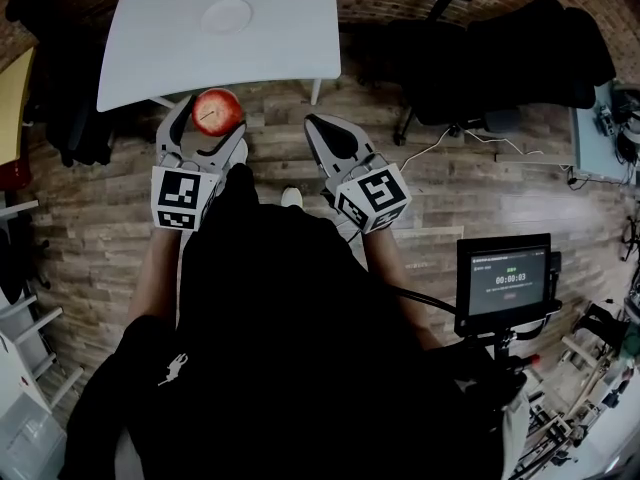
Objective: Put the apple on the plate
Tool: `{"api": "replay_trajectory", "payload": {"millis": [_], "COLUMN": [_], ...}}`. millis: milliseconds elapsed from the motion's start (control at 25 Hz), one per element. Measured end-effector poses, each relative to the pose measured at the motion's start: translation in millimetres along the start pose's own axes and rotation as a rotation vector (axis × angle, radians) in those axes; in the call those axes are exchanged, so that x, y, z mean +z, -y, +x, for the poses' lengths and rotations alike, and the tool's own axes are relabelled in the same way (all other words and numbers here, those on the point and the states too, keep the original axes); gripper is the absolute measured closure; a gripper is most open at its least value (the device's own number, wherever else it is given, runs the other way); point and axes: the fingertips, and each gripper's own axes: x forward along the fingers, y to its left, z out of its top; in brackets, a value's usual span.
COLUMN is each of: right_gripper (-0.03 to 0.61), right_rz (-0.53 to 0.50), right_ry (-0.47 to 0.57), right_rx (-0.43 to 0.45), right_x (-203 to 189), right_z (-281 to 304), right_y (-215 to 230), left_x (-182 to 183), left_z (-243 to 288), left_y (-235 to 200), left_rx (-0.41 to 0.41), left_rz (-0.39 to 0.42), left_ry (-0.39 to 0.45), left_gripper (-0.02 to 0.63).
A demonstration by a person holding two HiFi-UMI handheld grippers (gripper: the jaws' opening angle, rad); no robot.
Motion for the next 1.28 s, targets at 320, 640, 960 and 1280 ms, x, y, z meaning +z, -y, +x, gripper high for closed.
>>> {"api": "replay_trajectory", "payload": {"millis": [320, 640, 960, 1280], "right_gripper": [0.575, 0.575, 0.575, 0.575], "right_rz": [-0.01, -0.034, -0.064, -0.102], "right_ry": [-0.005, -0.062, -0.066, -0.12], "right_rx": [0.021, 0.037, -0.003, -0.059], "right_x": [0.6, -11.9, 20.4, 30.7], "right_z": [32.9, 87.1, 142.1, 208.2], "right_y": [-0.9, 7.1, -1.5, 25.2], "left_x": [-10.8, -33.8, -29.9, -38.6], "left_z": [13.6, 43.4, 56.4, 118.6], "left_y": [-25.0, -67.8, -126.9, -178.4], "left_rx": [0.006, 0.003, -0.039, -0.12], "left_rz": [-0.013, -0.065, -0.063, -0.086], "left_ry": [0.001, 0.013, 0.033, 0.049], "left_gripper": [0.221, 0.221, 0.221, 0.22]}}
